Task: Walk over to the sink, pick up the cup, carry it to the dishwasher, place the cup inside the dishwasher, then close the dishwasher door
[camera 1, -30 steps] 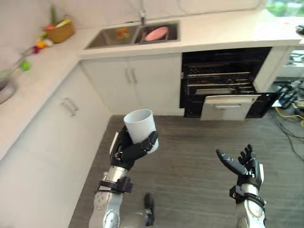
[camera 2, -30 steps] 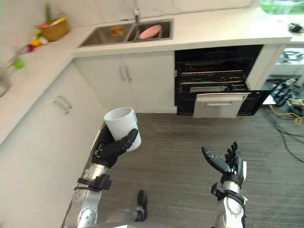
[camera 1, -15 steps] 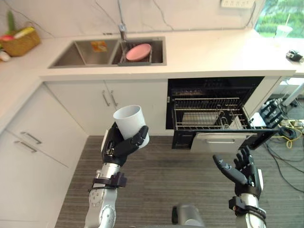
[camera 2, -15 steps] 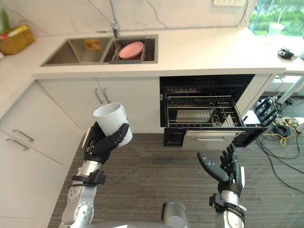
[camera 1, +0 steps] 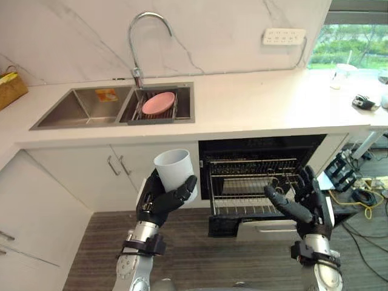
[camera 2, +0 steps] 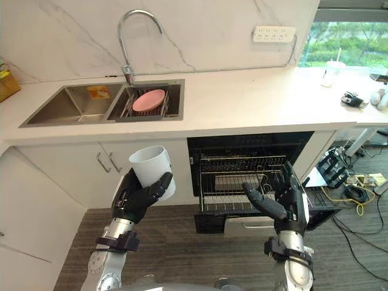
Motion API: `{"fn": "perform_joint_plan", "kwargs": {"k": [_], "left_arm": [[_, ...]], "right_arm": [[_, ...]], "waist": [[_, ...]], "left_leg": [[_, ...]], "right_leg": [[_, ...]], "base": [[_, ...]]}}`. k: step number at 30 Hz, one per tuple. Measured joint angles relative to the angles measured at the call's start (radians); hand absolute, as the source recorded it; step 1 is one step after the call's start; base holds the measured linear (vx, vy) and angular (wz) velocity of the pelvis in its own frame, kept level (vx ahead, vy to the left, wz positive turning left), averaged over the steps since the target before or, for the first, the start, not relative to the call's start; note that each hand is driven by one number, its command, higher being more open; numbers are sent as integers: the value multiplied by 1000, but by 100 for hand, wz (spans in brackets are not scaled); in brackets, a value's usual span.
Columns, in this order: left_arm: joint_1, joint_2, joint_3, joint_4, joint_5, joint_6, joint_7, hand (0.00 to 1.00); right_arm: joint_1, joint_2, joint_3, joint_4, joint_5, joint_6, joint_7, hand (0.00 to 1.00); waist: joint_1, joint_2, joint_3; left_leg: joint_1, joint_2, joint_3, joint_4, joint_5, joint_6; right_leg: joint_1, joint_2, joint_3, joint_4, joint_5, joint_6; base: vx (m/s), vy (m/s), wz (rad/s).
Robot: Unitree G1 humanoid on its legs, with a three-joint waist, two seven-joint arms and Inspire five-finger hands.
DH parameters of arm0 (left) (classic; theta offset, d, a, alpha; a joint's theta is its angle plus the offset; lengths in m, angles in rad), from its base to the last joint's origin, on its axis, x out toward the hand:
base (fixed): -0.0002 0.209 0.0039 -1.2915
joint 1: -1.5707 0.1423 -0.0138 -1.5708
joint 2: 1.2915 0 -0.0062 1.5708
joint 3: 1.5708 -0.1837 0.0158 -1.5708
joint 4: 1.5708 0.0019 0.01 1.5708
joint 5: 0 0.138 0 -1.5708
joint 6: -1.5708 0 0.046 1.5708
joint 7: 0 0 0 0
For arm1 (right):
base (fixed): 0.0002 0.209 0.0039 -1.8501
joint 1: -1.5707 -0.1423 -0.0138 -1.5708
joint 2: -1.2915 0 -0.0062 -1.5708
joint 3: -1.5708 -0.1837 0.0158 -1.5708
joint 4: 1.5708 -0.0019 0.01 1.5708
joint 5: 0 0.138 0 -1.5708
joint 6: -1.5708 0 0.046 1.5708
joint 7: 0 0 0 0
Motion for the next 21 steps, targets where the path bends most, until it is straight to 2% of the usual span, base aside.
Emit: {"fn": "perform_joint_plan", "kwargs": {"k": [1,2,3,4,5,6,7,8,11,16,21], "left_arm": [[0,-2,1,0,4,-2,4,0],[-3,-6,0,0,11,-5,16,0],[-6,-9,0,0,14,-5,22,0],[-12,-16,0,0,14,-8,32,0],[-19,-9,0,3,15,-10,50,0],[-23,-5,-1,1,14,-13,55,0],[-49,6,-3,1,14,-22,66,0],[-66,10,-2,1,13,-23,71,0],[-99,12,-13,0,15,-38,83,0],[-100,12,-33,0,17,-49,102,0],[-114,11,-77,2,93,-52,159,0]], "right_arm": [[-16,-6,3,9,0,0,3,100],[-44,-10,4,31,0,0,4,100],[-52,-11,3,37,1,0,3,100],[-54,-15,2,38,4,0,3,100],[-45,3,5,51,5,4,3,100],[-41,7,5,50,5,4,4,100],[-34,25,-1,49,9,4,4,100],[-32,38,-1,48,10,4,7,100],[-5,70,6,16,6,8,36,100],[14,82,26,-46,5,21,43,100],[32,82,41,-76,11,32,42,100]], "waist": [[1,1,-1],[7,8,-5],[8,14,-9],[8,41,-26],[-1,12,-44],[-9,6,-49],[-21,-15,-51],[-25,-22,-56],[-35,-22,-56],[-33,-23,-57],[-38,-24,-57]], "left_leg": [[-1,-19,-37,-62,7,-10],[2,-40,-101,-176,45,-25],[7,-40,-119,-235,91,-22],[22,-31,-120,-331,279,-56],[60,-50,-93,-368,274,-49],[69,-58,-89,-389,279,-43],[102,-85,-73,-446,295,-23],[120,-102,-56,-473,299,-17],[150,-121,-46,-508,300,-11],[183,-113,-9,-549,302,-8],[199,-112,29,-559,303,-6]], "right_leg": [[1,-5,22,-6,5,8],[6,-7,70,-20,11,21],[7,-5,91,-24,12,27],[13,6,127,-31,6,55],[25,-19,154,-51,2,80],[27,-27,155,-57,5,85],[30,-60,164,-67,5,93],[34,-78,174,-78,9,108],[56,-97,175,-106,22,132],[59,-90,201,-123,27,141],[66,-90,224,-154,42,160]], "base": [[294,194,-119],[235,179,-91],[295,253,-108],[296,279,-87],[291,270,-65],[280,311,-30],[205,268,-17],[170,258,-20],[83,115,-9],[31,0,-22],[-24,-6,-23]]}}
